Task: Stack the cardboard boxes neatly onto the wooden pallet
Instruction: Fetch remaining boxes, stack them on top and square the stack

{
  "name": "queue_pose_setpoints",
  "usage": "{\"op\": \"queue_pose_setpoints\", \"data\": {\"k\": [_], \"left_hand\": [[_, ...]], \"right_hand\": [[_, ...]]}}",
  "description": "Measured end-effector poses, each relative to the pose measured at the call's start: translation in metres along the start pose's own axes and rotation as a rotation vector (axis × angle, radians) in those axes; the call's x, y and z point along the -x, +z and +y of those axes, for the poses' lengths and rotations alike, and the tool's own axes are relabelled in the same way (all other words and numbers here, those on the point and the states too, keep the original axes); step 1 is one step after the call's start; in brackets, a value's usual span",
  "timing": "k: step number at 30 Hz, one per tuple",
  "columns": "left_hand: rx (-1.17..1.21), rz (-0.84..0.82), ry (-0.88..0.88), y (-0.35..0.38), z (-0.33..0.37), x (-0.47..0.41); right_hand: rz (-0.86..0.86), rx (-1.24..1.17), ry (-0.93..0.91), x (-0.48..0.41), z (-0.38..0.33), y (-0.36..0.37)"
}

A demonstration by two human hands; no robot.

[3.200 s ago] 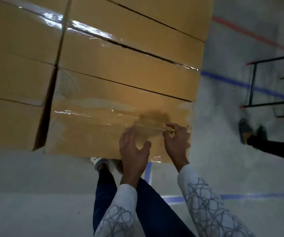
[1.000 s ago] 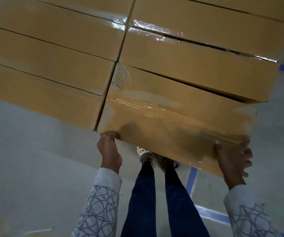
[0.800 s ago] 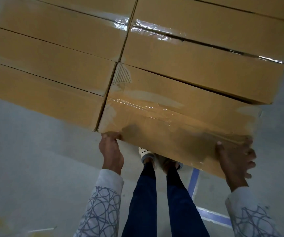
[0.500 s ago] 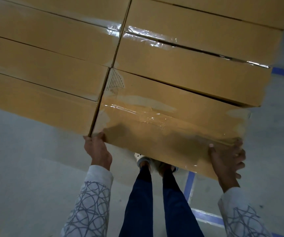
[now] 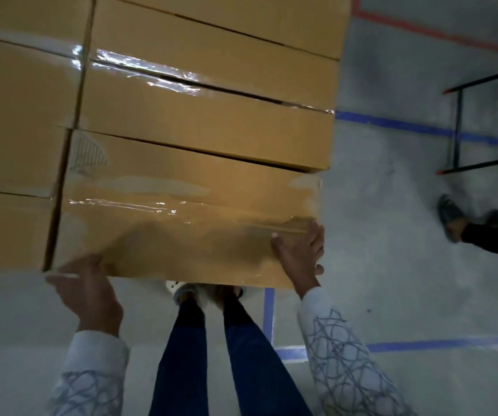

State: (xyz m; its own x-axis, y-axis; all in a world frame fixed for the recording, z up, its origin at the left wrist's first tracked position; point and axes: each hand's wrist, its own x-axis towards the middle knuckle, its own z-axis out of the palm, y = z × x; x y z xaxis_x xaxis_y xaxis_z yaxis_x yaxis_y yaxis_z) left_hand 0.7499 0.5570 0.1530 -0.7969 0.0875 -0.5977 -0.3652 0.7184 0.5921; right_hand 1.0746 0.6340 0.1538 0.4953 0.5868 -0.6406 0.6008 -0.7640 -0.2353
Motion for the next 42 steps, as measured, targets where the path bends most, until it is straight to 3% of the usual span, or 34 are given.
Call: {"op": "queue_pose_setpoints", "data": {"k": [3, 8, 12, 16, 20, 25, 32, 35, 38, 42], "left_hand": [[-0.209, -0.057, 0.273, 0.013, -0.015, 0.062], [-0.552, -0.385, 0.812, 0.047, -0.054, 0.136], [-0.969, -0.650, 1.235, 0.065, -0.071, 0.155], [-1.142, -0.664, 1.485, 0.083, -0.071, 0.139], [-1.227, -0.585, 1.435, 0.097, -0.045, 0.117], [-1.186, -0.542, 1.520, 0.095, -0.044, 0.113], [-1.153, -0.491, 1.363, 0.092, -0.049, 0.111], [-1.134, -0.445, 1.223, 0.087, -0.052, 0.111], [-0.995, -0.296, 1.077, 0.077, -0.073, 0.123], [-0.722, -0.150, 0.442, 0.079, -0.101, 0.166]], "right_hand": [[0.087, -0.086, -0.082, -0.008, -0.010, -0.011], [0.136, -0.205, -0.302, -0.061, -0.042, -0.044], [0.085, -0.143, -0.401, -0.102, -0.061, -0.063], [0.077, -0.132, -0.419, -0.111, -0.056, -0.061], [0.053, -0.290, -0.393, -0.109, -0.049, -0.059], [0.005, -0.451, -0.313, -0.105, -0.049, -0.057], [-0.052, -0.542, -0.308, -0.119, -0.040, -0.052], [-0.090, -0.563, -0.286, -0.125, -0.034, -0.048], [-0.095, -0.439, -0.351, -0.128, -0.029, -0.048], [-0.096, -0.213, -0.467, -0.129, -0.030, -0.051]]}}
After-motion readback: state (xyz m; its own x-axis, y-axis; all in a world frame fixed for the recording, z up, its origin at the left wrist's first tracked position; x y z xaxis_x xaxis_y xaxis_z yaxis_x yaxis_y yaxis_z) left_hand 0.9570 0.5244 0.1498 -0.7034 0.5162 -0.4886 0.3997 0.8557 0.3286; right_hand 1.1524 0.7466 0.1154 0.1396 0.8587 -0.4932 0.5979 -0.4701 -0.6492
